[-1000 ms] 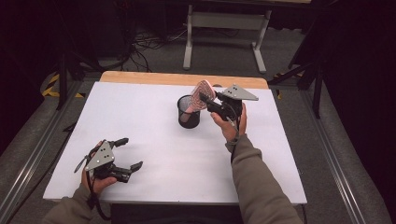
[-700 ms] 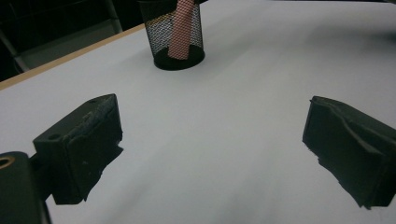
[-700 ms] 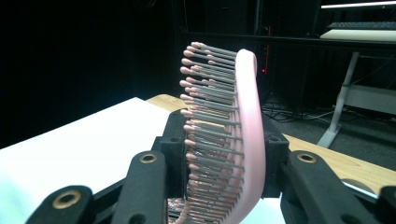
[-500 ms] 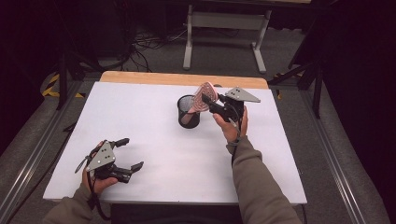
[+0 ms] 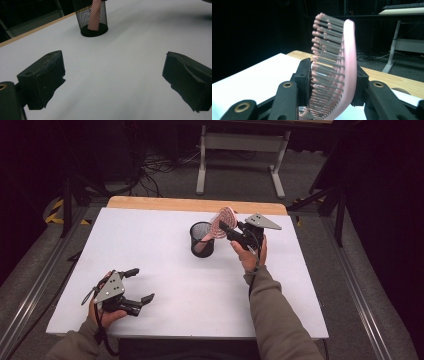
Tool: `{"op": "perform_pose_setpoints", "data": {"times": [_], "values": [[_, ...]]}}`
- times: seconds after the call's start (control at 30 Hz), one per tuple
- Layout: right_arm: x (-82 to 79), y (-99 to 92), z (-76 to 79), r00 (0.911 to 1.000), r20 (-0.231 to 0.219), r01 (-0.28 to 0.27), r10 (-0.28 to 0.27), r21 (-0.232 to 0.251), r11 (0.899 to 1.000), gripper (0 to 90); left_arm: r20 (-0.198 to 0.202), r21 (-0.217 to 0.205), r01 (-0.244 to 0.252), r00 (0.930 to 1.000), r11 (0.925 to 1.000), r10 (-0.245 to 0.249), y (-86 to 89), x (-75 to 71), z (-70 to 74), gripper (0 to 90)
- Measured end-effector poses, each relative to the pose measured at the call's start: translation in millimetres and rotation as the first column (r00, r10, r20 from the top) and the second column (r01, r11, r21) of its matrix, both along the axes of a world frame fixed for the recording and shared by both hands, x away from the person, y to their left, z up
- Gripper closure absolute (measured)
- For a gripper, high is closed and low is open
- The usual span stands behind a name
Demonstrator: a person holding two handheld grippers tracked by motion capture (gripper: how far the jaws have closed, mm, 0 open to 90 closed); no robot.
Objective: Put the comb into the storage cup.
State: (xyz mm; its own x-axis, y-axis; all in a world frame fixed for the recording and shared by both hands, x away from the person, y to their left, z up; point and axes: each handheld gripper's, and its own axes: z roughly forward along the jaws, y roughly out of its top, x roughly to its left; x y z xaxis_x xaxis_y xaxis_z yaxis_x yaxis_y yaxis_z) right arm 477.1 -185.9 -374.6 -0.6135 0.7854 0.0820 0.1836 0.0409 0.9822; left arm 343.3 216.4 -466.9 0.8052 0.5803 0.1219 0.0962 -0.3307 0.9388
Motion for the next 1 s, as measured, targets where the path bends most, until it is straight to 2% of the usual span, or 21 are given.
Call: {"op": "perform_pose_setpoints", "data": {"times": [0.37,0.6,0.73,0.9,1.0], "values": [[-0.3,0.0,-3.0,0.9999,-0.001,0.013,-0.013,-0.020,1.000,59.9,0.000,-0.016,0.008,1.0000,0.9999,-0.008,-1.5,-1.0,1.4,5.6],[-3.8,1.1,0.2,0.9993,0.026,0.028,-0.027,-0.062,0.998,58.3,0.000,-0.017,0.006,1.0000,0.9998,-0.006,-1.7,-1.3,1.6,5.5],[-5.1,-0.9,1.7,0.9991,0.034,0.027,-0.025,-0.061,0.998,54.4,-0.001,-0.015,0.008,1.0000,0.9999,-0.008,-1.6,-0.9,1.3,5.5],[-5.9,-2.2,2.9,0.9988,0.037,0.034,-0.032,-0.064,0.997,54.2,0.001,-0.013,0.005,1.0000,0.9999,-0.005,-1.2,-1.0,1.4,5.4],[-7.9,-1.6,4.7,0.9980,0.055,0.036,-0.031,-0.077,0.996,54.1,0.001,-0.015,0.001,1.0000,0.9999,-0.001,-0.9,-1.2,1.4,5.4]]}}
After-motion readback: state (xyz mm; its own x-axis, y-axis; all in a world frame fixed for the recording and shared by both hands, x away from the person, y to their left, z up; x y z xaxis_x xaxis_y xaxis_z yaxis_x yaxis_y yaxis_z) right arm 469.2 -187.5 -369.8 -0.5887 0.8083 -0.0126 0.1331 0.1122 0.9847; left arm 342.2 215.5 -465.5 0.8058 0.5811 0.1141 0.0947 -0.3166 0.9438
